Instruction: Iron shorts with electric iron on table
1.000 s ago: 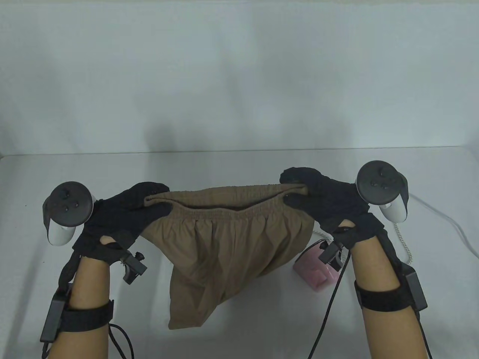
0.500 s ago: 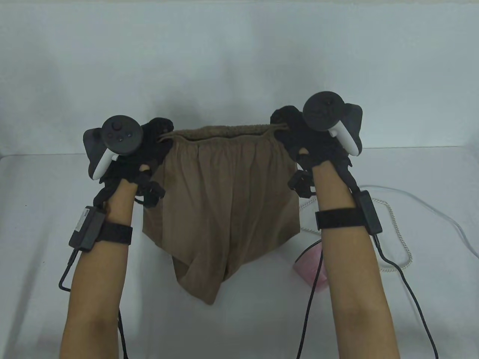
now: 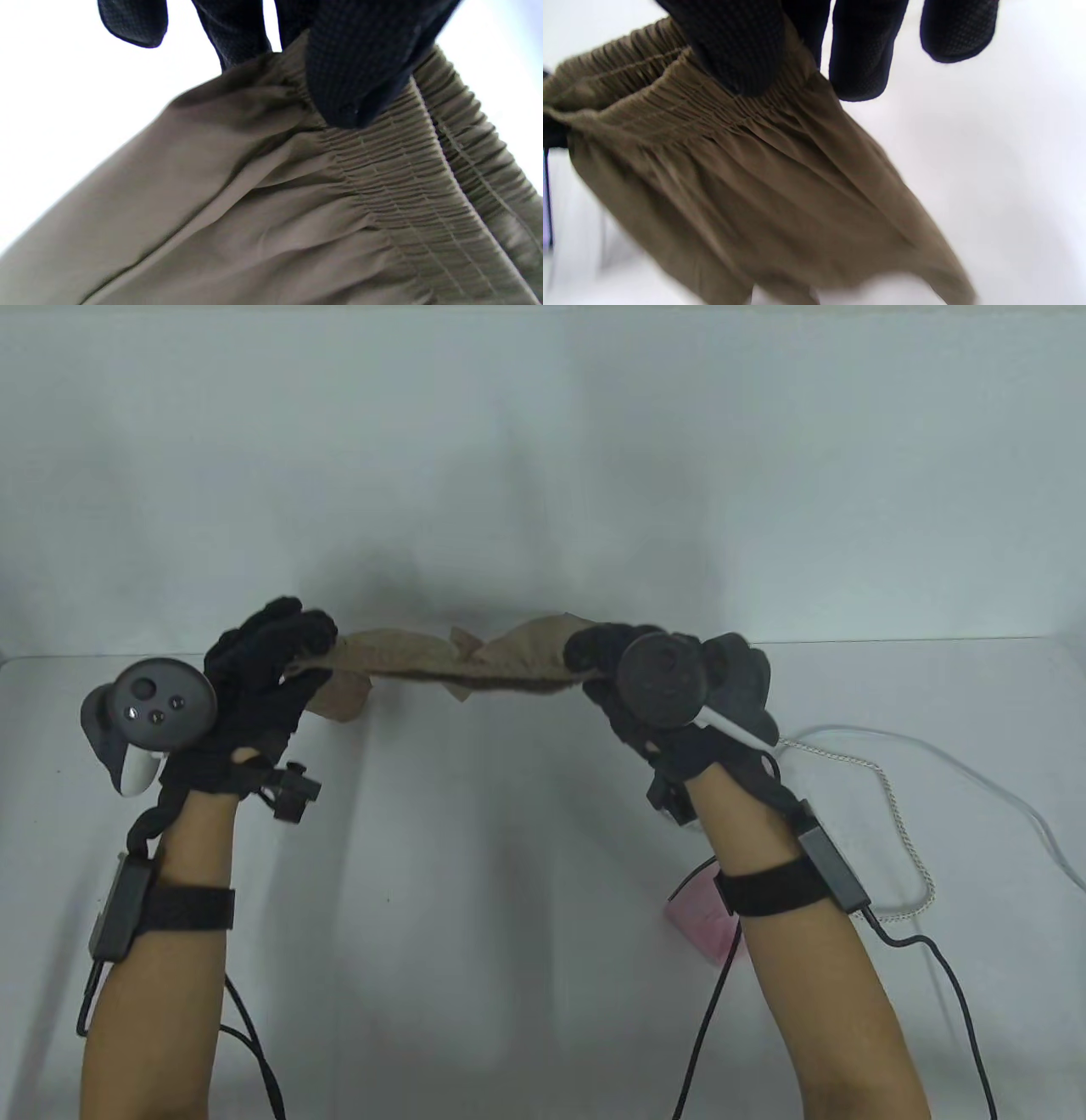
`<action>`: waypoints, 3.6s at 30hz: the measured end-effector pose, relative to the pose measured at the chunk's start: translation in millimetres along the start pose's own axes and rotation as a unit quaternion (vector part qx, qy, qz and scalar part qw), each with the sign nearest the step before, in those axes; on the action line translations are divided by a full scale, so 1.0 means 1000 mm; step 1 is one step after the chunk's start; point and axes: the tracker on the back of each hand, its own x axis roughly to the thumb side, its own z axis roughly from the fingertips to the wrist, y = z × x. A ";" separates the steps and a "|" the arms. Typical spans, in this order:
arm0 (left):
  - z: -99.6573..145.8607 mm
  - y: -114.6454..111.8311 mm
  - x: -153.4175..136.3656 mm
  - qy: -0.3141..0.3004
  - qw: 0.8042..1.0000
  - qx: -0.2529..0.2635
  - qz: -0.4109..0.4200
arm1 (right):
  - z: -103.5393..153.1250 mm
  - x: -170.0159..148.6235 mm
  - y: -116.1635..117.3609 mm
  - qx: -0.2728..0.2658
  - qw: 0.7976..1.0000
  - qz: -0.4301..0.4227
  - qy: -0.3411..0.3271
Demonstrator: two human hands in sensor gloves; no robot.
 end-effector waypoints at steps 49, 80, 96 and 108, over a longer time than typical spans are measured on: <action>0.111 -0.192 0.061 0.012 0.871 -0.414 -0.266 | 0.149 0.043 0.207 0.310 0.938 0.065 -0.144; 0.151 -0.278 0.081 -0.080 0.836 -0.483 -0.248 | 0.139 0.041 0.160 0.302 0.944 -0.033 -0.131; 0.150 -0.278 0.079 -0.078 0.839 -0.485 -0.235 | 0.179 -0.056 0.043 0.038 0.977 -0.190 0.089; 0.150 -0.278 0.079 -0.077 0.838 -0.484 -0.239 | 0.203 -0.104 0.080 0.115 0.930 -0.103 0.333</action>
